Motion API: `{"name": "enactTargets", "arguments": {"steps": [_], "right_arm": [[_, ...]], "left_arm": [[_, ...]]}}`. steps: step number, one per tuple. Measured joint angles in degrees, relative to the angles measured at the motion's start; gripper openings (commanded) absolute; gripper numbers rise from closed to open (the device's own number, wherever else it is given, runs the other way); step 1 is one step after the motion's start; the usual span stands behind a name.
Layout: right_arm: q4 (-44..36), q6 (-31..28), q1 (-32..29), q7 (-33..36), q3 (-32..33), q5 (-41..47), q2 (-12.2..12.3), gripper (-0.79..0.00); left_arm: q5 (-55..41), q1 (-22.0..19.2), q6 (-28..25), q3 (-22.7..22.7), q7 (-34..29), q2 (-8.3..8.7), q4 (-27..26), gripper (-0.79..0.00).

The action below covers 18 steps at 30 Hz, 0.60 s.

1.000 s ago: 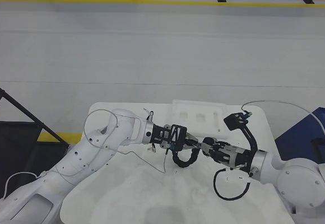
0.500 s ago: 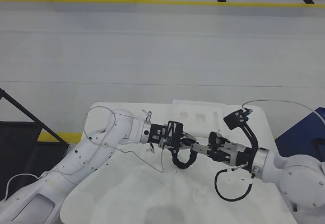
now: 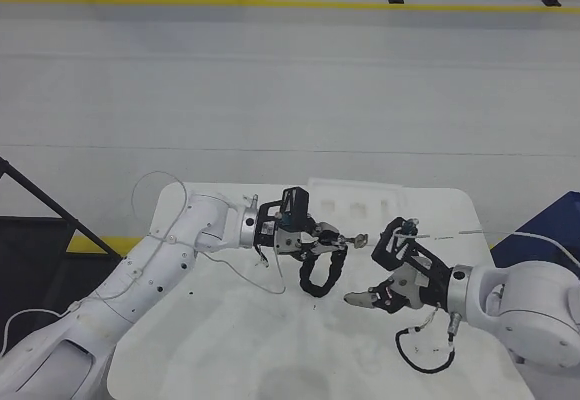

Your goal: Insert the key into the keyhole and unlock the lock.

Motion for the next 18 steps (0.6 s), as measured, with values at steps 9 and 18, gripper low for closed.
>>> {"name": "enactTargets", "arguments": {"steps": [9, 18], "right_arm": [[2.4, -1.6, -0.3, -4.6, -0.7, -2.9, -0.1, 0.000], [1.8, -2.6, -0.4, -5.2, -0.8, -5.4, 0.0, 0.000]], "left_arm": [[-5.9, -1.3, 0.0, 0.2, -4.6, 1.53, -0.1, -0.785], [-6.0, 0.4, 3.5, -1.1, -7.6, 1.44, -0.3, -0.785]]}}
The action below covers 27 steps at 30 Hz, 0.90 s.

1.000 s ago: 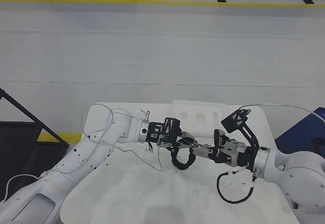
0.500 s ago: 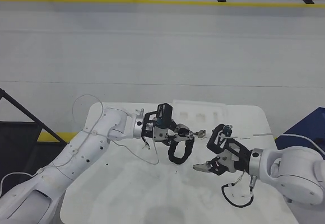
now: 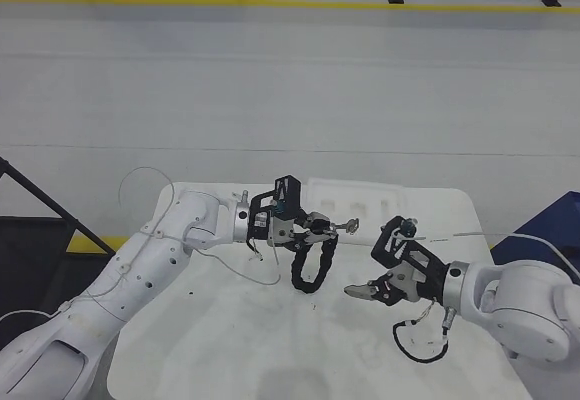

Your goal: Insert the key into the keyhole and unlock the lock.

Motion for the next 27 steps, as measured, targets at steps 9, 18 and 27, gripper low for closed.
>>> {"name": "enactTargets", "arguments": {"steps": [9, 18, 27], "right_arm": [[-2.6, -7.7, 0.4, -4.0, -1.1, -11.1, 0.3, 0.000], [-4.5, -11.4, 0.3, -5.4, -4.5, -19.1, 0.3, 0.000], [-4.8, -9.0, 2.2, -3.8, -8.5, -21.1, -0.2, 0.000]], "left_arm": [[-3.2, -0.7, -1.5, 1.5, -4.0, -1.21, 1.2, -0.785], [-5.2, -1.2, -1.4, 2.0, -6.0, -2.26, 1.3, -0.785], [-4.4, -1.0, -0.9, 1.6, -7.0, -2.86, 0.6, -0.785]]}}
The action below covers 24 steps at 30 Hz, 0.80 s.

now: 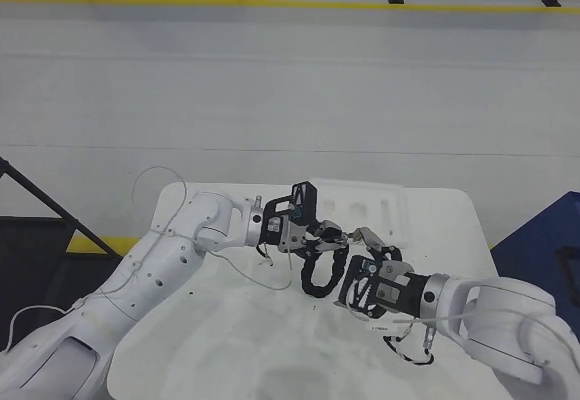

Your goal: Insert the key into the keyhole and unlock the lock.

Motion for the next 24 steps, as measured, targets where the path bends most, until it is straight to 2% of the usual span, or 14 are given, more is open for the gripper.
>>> {"name": "enactTargets", "arguments": {"steps": [9, 16, 18, 19, 20, 24], "right_arm": [[0.2, -0.1, 1.4, 2.1, -0.3, 0.7, 0.0, 0.000], [-1.5, -1.3, 0.9, 2.3, 2.8, -4.6, 0.5, 0.000], [-1.4, -3.2, 0.8, 1.6, 3.1, -6.1, 0.6, -0.169], [-1.4, -4.0, 0.7, 1.4, 3.0, -6.7, 0.7, -0.409], [-1.4, -4.8, 0.7, 1.3, 2.9, -7.6, 0.7, -0.505], [-1.4, -5.7, 0.8, 2.2, 1.5, -10.8, 0.7, -0.585]], "left_arm": [[2.3, 0.2, 0.0, -0.6, -1.4, -0.37, -0.5, -0.785], [4.4, 0.5, -2.4, -1.3, -1.7, -0.36, -1.5, -0.785], [4.6, 0.5, -2.6, -1.1, -2.2, -0.35, -1.8, -0.785], [4.6, 0.5, -2.6, -0.9, -2.4, -0.35, -2.0, -0.785], [4.5, 0.4, -2.6, -0.6, -2.9, -0.34, -2.2, -0.785], [2.7, -0.3, -2.5, 1.0, -3.6, -0.25, -2.6, -0.785]]}}
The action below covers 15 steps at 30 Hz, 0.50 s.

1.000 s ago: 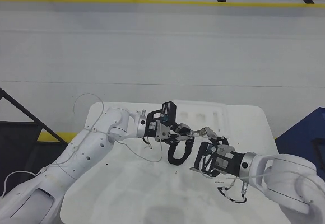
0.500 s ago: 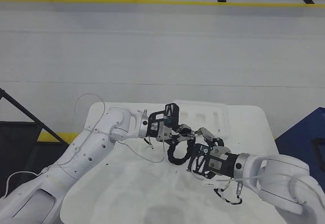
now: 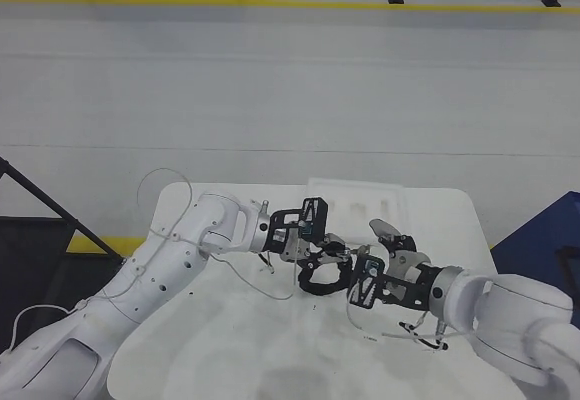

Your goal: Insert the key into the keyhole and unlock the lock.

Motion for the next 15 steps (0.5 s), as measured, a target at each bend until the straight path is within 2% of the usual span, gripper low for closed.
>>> {"name": "enactTargets", "arguments": {"steps": [5, 9, 11, 15], "right_arm": [[0.0, -0.7, 0.7, 0.1, -2.1, -2.5, -0.2, -0.631], [0.0, -0.5, 1.3, -0.9, -3.5, -4.8, -0.4, -0.622], [0.0, -0.3, 1.4, -1.0, -4.1, -5.8, -0.5, -0.650], [0.0, 0.3, 1.6, -1.3, -4.7, -7.2, -0.6, -0.653]], "left_arm": [[-1.2, -1.2, 0.0, 1.4, -0.1, 0.41, 0.3, -0.785], [-1.7, -1.9, 0.0, 2.3, 0.0, 0.76, 0.4, -0.785], [-2.0, -2.2, 0.0, 2.8, 0.0, 0.93, 0.5, -0.785], [-2.4, -2.7, 0.0, 3.6, 0.2, 1.22, 0.6, -0.785]]}}
